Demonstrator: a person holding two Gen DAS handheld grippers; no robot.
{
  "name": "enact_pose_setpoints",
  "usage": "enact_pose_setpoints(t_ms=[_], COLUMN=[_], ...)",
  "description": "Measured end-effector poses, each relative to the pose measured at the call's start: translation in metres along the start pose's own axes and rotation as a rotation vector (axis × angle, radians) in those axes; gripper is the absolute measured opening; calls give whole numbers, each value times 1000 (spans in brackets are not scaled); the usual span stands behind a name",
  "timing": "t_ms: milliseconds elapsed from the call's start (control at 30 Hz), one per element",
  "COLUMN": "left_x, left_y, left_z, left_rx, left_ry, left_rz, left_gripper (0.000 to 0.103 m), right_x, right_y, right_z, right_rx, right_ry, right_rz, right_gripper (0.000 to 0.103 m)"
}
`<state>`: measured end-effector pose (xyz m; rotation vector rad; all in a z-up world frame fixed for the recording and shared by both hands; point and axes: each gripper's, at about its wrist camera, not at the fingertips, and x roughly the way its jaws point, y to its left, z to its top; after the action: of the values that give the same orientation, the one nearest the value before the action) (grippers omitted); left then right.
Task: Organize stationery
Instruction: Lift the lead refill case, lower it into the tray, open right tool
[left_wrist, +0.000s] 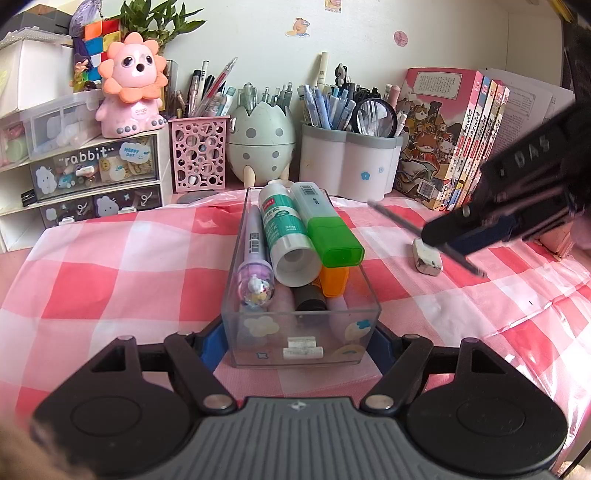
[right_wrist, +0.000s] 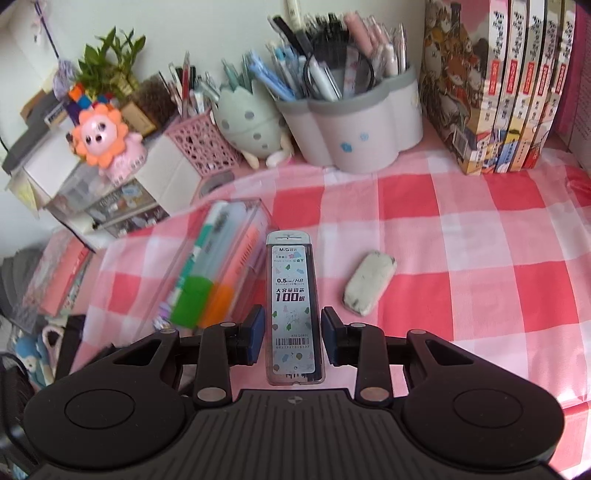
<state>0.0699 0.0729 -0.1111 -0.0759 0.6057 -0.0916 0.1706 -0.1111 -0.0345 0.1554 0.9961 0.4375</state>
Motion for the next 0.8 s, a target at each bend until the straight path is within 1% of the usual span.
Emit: enact_pose_setpoints(t_ms=[133,267,400,633,767,800], left_x=[0,0,0,0,0,0], left_y=[0,0,0,1,2,2], left_z=[0,0,0,0,0,0], left_rx=[1,1,0,-6,-11,-12], left_ry=[0,0,0,-2,-4,-4], left_rz=[1,0,0,-4,-8,-8], left_gripper=[50,50,50,50,50,50], right_x=[-6,-3,7,28,33,34], right_y=[17,38,58,81,89,90], right_z=[7,14,17,21,20,19], right_rx=[6,18,28,46,42,39], right_ry=[-29,-43,-33,-14,-1,2], right_rz=[26,41,12,-83,-85,-83], right_gripper=[33,33,33,34,34,36])
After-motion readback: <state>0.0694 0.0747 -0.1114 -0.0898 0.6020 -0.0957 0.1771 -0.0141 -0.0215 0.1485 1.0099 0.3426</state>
